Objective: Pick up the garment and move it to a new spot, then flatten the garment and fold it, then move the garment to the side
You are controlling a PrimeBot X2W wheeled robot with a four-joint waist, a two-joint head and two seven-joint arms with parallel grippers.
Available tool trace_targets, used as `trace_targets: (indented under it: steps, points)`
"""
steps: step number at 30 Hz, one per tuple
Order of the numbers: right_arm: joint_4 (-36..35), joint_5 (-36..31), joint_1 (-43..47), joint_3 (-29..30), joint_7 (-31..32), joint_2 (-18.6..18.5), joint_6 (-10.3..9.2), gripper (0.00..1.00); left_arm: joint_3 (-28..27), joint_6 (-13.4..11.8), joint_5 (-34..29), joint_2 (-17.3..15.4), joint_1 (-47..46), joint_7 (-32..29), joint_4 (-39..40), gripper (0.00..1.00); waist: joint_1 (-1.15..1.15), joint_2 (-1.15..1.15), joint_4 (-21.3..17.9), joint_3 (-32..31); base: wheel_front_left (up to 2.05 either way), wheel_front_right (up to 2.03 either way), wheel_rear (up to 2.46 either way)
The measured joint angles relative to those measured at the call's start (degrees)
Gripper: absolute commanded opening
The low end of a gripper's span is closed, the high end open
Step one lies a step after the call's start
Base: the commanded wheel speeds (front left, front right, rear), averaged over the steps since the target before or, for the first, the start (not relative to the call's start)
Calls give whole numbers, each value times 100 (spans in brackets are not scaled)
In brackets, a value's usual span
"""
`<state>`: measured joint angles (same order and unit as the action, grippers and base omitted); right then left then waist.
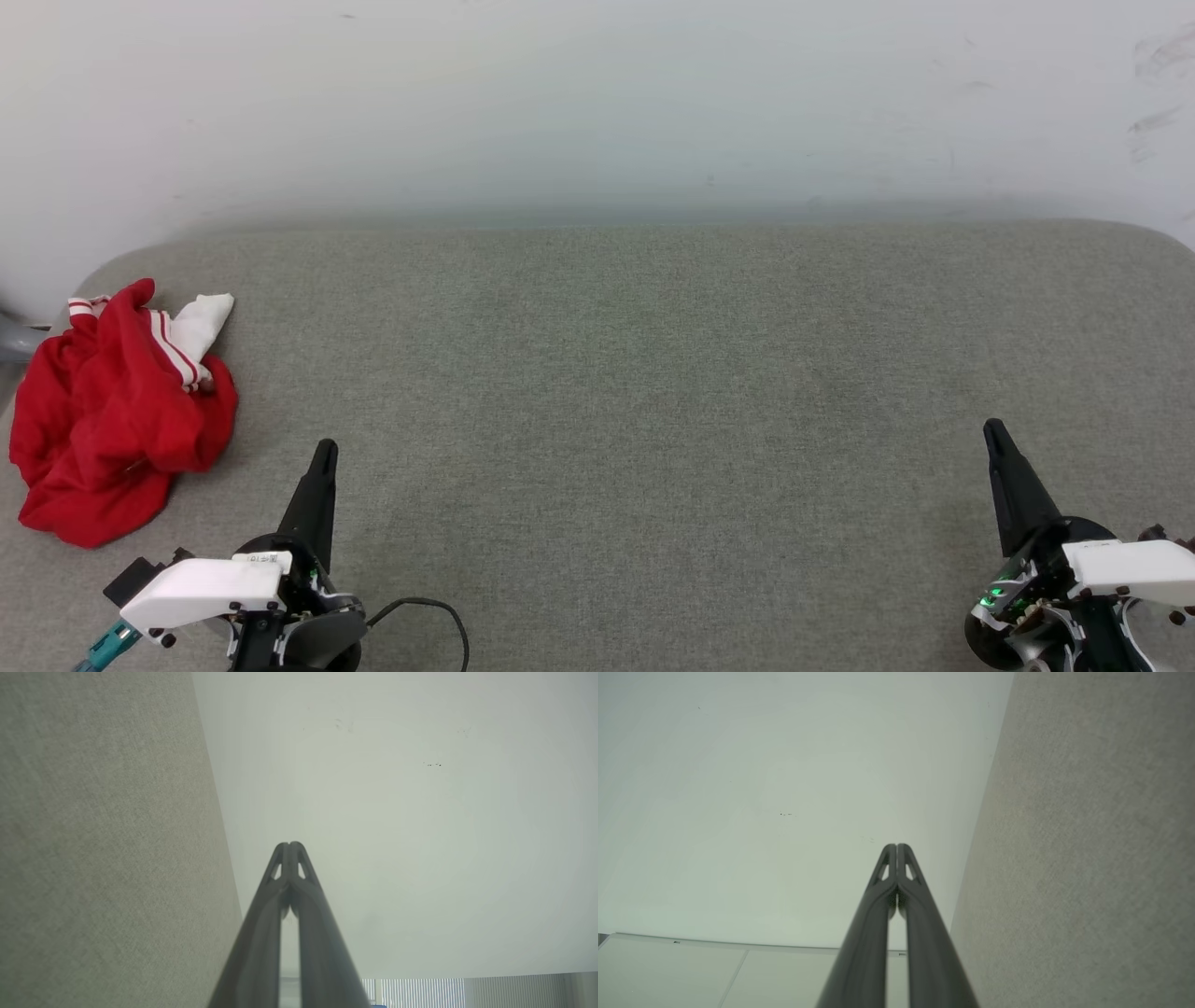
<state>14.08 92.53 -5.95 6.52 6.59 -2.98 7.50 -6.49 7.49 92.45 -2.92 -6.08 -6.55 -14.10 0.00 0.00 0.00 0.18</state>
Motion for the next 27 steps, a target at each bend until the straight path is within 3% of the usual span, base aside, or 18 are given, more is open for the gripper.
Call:
trace_targets:
  steps: [27]
  points:
    - [0, 0, 0, 0, 0, 0, 0, 0, 0, 0, 0, 0, 0, 0, 1, 0, 0, 0, 0, 0, 0, 0, 0]
